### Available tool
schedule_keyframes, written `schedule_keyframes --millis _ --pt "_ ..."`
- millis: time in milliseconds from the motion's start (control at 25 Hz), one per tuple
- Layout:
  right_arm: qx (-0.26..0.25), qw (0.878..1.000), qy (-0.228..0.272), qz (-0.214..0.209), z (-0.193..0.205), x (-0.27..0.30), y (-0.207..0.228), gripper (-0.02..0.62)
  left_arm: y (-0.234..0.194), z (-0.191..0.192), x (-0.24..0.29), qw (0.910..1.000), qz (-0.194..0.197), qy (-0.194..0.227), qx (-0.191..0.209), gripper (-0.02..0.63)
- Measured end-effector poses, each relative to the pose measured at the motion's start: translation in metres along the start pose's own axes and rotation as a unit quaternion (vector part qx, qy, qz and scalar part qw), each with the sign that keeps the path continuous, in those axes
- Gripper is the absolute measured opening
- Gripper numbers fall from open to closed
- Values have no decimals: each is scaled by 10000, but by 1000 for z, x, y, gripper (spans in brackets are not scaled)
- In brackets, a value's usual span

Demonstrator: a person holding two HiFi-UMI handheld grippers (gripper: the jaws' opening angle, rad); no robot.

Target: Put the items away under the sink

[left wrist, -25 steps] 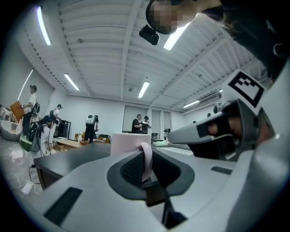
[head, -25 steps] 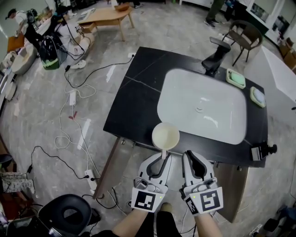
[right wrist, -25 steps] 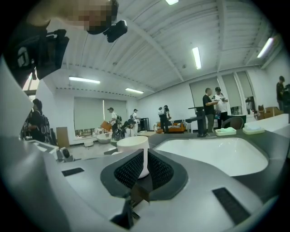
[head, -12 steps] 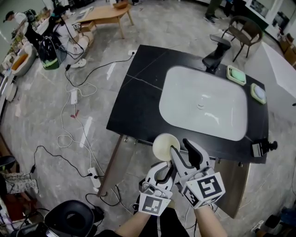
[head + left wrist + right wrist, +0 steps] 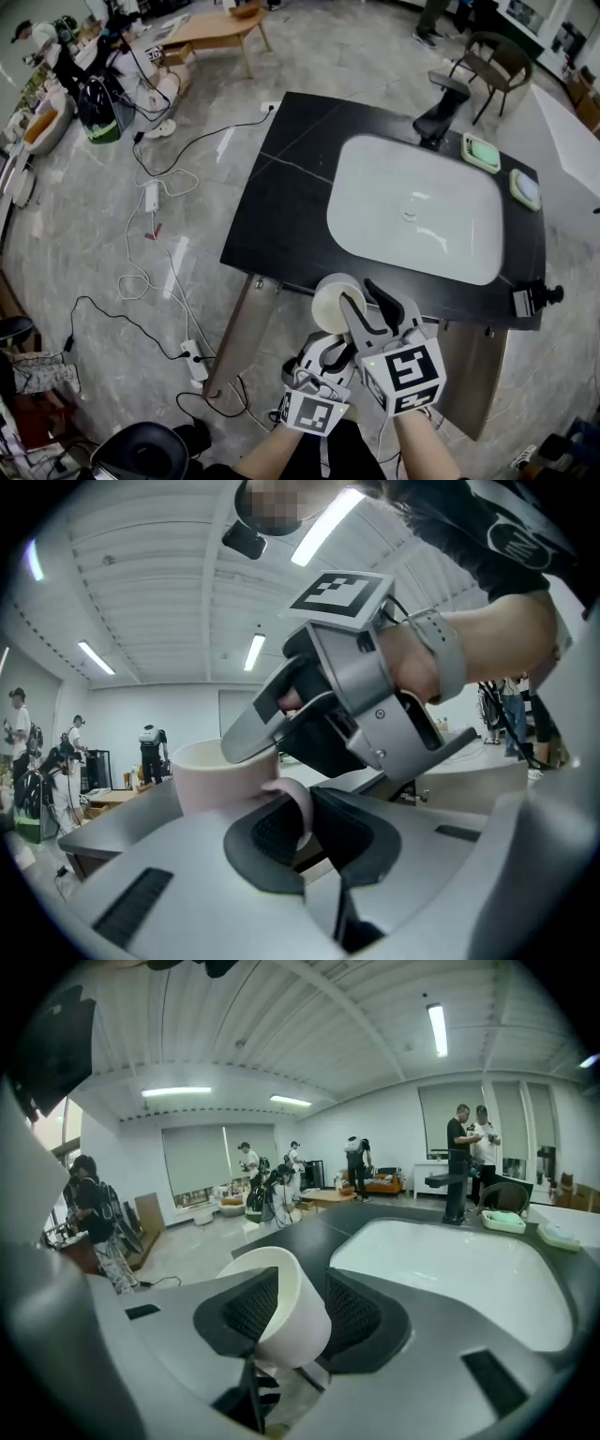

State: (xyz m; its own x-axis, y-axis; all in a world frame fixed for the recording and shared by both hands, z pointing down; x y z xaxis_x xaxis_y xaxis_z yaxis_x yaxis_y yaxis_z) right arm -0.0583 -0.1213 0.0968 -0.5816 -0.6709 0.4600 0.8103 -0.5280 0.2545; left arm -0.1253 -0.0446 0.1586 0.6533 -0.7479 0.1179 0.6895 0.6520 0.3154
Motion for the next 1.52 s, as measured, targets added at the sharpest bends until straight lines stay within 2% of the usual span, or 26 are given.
schedule_keyframes --millis 160,320,440,560,800,1040,1320,1520 --pt "-178 9998 -45 13 1 2 -3 119 1 1 1 9998 142 15 139 25" --pt "-656 9975 -53 263 -2 1 -8 89 4 -2 3 9992 259 45 316 24" --pt "-757 9963 14 418 -3 -1 -5 63 7 -5 7 9983 314 42 486 22" --pt "-544 9972 195 472 -2 -3 2 58 8 -7 9 9978 366 39 558 23" --pt "383 9975 457 374 7 -19 24 54 9 -10 5 9982 487 197 303 28" --pt "389 9968 535 443 11 -30 30 53 17 -11 6 9973 656 284 177 34" --pt "731 9937 714 466 23 -55 50 52 36 -15 2 9959 850 316 -9 44" --pt "840 9916 829 536 32 -73 60 52 50 -18 0 9949 924 407 41 48"
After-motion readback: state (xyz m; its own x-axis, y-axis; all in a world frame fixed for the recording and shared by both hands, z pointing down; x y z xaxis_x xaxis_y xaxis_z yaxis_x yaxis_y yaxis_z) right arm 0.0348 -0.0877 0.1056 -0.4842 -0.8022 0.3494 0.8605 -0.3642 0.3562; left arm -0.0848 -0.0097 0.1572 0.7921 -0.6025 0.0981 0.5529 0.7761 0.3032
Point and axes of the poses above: the fingertips, and each gripper's own axes: x forward along the fingers, y to its right, z out of its underside, the point moved 8 cm from there along -x, backward along the fingers, and after that the axes turned 9 degrees about x, right-handed, at the moved point
